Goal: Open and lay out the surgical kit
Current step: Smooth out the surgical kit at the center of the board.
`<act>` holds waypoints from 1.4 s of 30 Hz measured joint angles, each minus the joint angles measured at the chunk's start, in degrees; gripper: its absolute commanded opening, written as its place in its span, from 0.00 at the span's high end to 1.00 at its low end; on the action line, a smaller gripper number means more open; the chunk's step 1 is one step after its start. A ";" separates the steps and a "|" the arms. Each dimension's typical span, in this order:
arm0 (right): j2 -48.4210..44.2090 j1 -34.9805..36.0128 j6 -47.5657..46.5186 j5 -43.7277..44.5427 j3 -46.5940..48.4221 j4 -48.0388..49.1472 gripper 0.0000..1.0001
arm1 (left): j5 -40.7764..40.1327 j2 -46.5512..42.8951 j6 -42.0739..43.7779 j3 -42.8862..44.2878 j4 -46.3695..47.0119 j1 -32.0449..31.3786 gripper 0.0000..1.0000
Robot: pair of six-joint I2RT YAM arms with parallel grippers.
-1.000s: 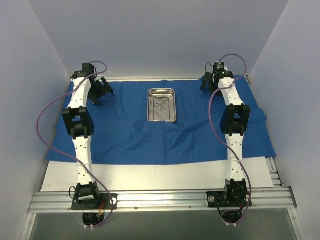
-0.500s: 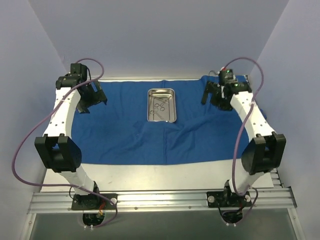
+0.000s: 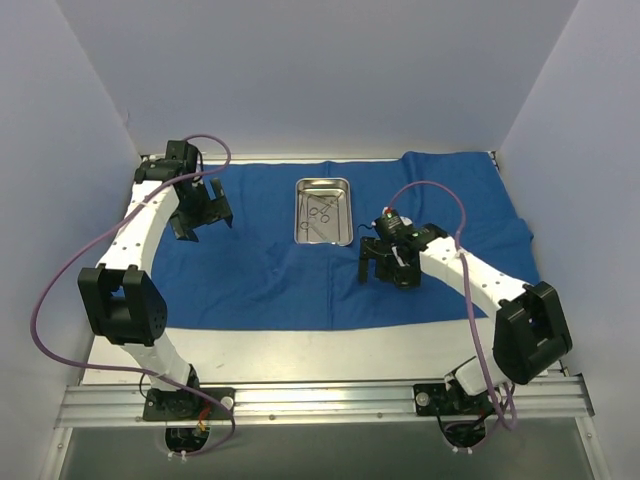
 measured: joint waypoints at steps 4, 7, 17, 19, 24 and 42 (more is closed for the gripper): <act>4.52 1.90 0.59 1.66 0.11 3.30 0.06 | 0.57 0.02 0.52 0.26 0.00 -0.04 0.04; 8.57 2.75 1.31 1.66 -0.33 5.64 0.09 | 0.61 0.02 0.96 0.26 0.00 -0.04 0.04; 9.64 4.59 5.40 3.23 -6.71 8.44 0.17 | 0.59 0.02 1.62 0.04 -0.02 -0.04 0.04; 9.57 4.94 5.88 3.89 -7.06 8.61 0.18 | 0.59 0.02 1.70 -0.28 0.07 -0.04 0.04; 8.35 7.56 6.58 6.93 -9.20 9.68 0.18 | 0.98 0.31 2.51 -0.72 1.09 -0.04 0.01; -0.13 21.57 11.08 6.91 -11.41 -2.60 0.02 | 11.41 27.50 3.04 18.10 10.03 -1.51 0.05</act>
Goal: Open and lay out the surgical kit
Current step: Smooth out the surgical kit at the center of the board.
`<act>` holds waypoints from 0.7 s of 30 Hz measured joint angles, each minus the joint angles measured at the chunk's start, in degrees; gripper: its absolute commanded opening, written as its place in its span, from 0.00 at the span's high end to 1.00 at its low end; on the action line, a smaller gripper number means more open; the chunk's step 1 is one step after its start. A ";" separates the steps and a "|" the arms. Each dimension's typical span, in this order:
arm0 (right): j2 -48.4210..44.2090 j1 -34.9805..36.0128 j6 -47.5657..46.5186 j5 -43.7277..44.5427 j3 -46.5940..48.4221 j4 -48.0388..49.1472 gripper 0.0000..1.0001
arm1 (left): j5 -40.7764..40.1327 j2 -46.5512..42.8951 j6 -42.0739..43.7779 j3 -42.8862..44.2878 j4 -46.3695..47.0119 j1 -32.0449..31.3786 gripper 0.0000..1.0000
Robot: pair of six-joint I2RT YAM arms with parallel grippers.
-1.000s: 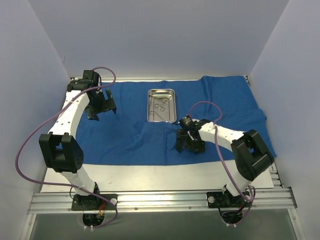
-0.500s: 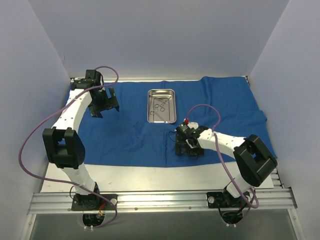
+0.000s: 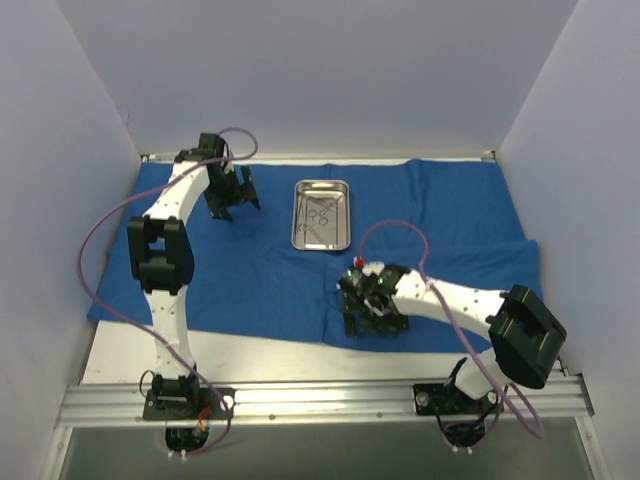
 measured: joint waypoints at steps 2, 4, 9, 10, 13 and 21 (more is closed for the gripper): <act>0.07 0.20 -0.98 0.59 7.78 -4.22 0.02 | 0.37 1.64 0.50 2.97 -0.22 -0.07 0.05; 1.36 0.13 -2.49 1.42 16.79 -5.44 0.02 | 0.61 2.95 0.81 5.07 -0.55 -0.11 0.06; 10.91 0.90 -5.60 2.64 33.18 -2.86 0.09 | 1.20 6.54 0.92 8.44 -1.92 -0.11 0.06; 13.51 1.29 -6.03 2.62 34.34 -2.12 0.10 | 1.22 7.54 0.87 9.22 -2.58 -0.11 0.06; 22.12 2.71 -6.62 2.03 35.60 -0.17 0.14 | 1.40 10.47 0.66 11.63 -4.35 -0.15 0.06; 31.82 6.71 -6.23 2.32 34.38 2.82 0.18 | 2.25 15.39 -1.01 14.51 -7.30 -0.15 0.06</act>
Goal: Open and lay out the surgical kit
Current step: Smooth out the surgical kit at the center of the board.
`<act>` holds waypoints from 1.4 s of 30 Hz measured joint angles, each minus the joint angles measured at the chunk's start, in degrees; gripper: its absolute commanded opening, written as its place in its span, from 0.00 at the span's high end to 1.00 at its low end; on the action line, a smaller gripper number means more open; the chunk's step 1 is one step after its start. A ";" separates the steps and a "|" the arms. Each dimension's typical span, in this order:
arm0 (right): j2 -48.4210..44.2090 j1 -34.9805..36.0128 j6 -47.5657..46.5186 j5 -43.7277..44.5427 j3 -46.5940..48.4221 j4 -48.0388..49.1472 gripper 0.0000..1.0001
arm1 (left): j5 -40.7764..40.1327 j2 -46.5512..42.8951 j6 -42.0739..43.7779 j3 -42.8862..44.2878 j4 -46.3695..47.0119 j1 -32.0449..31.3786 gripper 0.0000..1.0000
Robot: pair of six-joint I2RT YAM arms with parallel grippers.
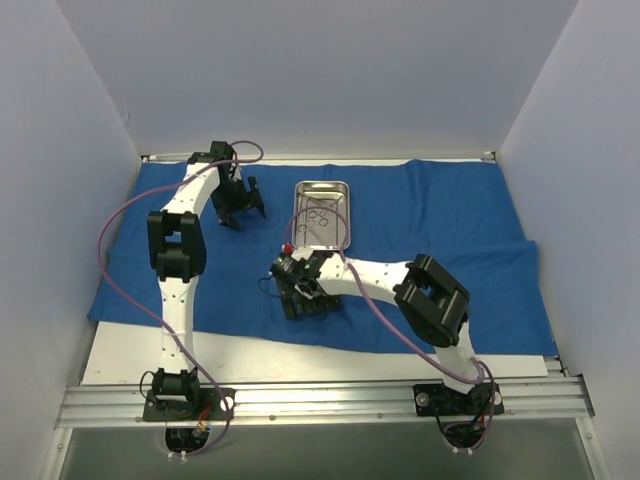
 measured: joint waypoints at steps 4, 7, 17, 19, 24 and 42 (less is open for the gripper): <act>-4.00 1.97 2.08 0.59 -6.99 5.75 0.18 | 0.00 0.04 -0.92 0.39 -0.96 0.00 0.06; -9.70 4.94 3.37 1.81 -15.32 9.77 0.19 | -0.02 0.24 -1.38 0.39 -1.75 0.00 0.06; -18.38 12.57 4.59 0.20 -20.26 -1.55 0.12 | -0.72 0.02 -2.21 -0.35 -2.95 0.02 0.06; -16.87 12.24 3.15 0.92 -12.92 -4.50 0.11 | -1.84 -1.22 -2.27 -1.95 -2.47 0.02 0.06; -8.55 10.58 -0.42 2.60 6.86 -1.84 0.11 | -3.72 -4.17 -2.25 -3.37 -2.32 0.63 0.06; -5.90 13.03 -1.79 -0.02 -9.81 10.73 0.15 | -5.73 -4.59 -1.60 -3.17 -2.49 2.14 0.05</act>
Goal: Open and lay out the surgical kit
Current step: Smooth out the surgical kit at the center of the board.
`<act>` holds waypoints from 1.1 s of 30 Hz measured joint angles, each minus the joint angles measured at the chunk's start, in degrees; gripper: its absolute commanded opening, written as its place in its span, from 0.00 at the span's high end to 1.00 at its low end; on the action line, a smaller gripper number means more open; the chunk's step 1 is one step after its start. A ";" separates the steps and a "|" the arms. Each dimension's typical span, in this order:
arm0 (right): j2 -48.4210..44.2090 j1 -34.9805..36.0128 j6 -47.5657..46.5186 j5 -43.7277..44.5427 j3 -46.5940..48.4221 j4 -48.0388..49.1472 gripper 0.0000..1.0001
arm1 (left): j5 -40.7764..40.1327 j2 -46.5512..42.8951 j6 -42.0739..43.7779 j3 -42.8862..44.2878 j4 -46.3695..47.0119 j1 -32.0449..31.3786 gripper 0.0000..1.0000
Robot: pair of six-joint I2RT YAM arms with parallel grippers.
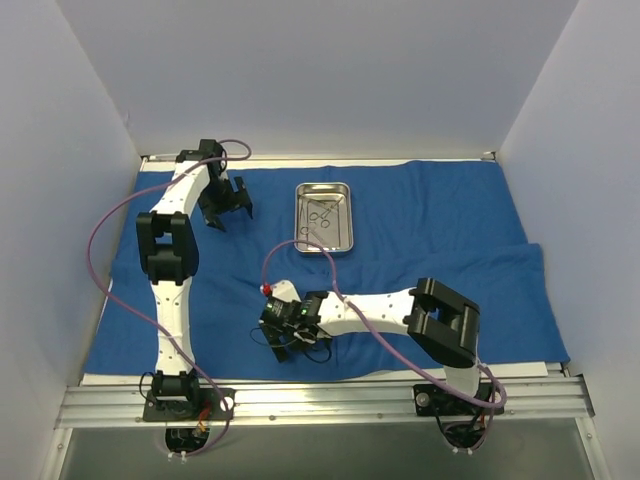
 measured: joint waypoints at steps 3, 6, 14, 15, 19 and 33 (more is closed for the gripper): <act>-3.19 0.74 0.11 -2.80 -3.28 -2.12 0.13 | -0.85 0.02 0.09 0.07 -0.26 0.15 0.05; -4.02 0.81 -0.39 -4.42 -2.38 -5.60 0.09 | -2.23 0.00 0.22 1.09 -0.92 0.17 0.05; -4.17 -19.32 -2.95 -2.86 19.69 -10.29 0.01 | -7.93 0.02 0.22 8.20 -4.22 -0.66 0.06; -4.11 -24.28 -3.63 -2.67 21.68 -10.10 0.00 | -9.01 0.02 0.22 9.05 -4.92 -1.01 0.06; -1.84 -43.93 -7.13 -1.11 29.92 -11.67 0.00 | -12.61 0.02 0.57 10.34 -6.82 -3.15 0.06; 14.36 -63.47 -22.08 -4.00 35.91 -19.61 0.00 | -18.34 4.61 7.06 11.21 -11.34 -5.99 0.02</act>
